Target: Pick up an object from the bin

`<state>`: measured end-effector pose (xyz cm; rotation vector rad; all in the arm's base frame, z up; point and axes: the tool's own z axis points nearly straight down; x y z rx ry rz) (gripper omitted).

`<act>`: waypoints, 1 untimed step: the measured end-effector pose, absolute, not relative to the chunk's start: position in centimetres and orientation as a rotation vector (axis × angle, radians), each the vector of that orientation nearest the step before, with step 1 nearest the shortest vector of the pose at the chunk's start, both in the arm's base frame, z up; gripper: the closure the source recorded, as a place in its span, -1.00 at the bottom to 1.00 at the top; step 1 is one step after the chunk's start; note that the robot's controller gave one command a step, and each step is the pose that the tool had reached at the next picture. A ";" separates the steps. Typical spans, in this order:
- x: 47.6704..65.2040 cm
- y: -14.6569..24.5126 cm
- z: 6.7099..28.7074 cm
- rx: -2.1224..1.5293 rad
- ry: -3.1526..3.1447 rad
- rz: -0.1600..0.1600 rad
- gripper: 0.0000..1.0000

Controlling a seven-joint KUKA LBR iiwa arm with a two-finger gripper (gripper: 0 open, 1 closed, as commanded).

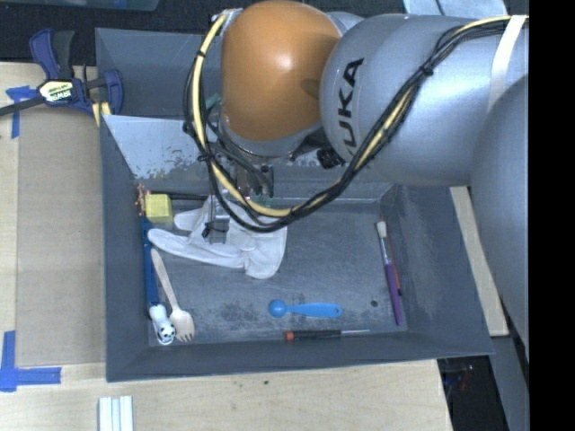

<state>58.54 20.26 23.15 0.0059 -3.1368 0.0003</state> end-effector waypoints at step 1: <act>58.7 20.1 23.7 -0.002 -3.145 -0.002 -1.00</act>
Offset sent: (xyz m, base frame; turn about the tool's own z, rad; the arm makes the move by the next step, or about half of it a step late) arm 0.0082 -0.0008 -0.1615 0.1988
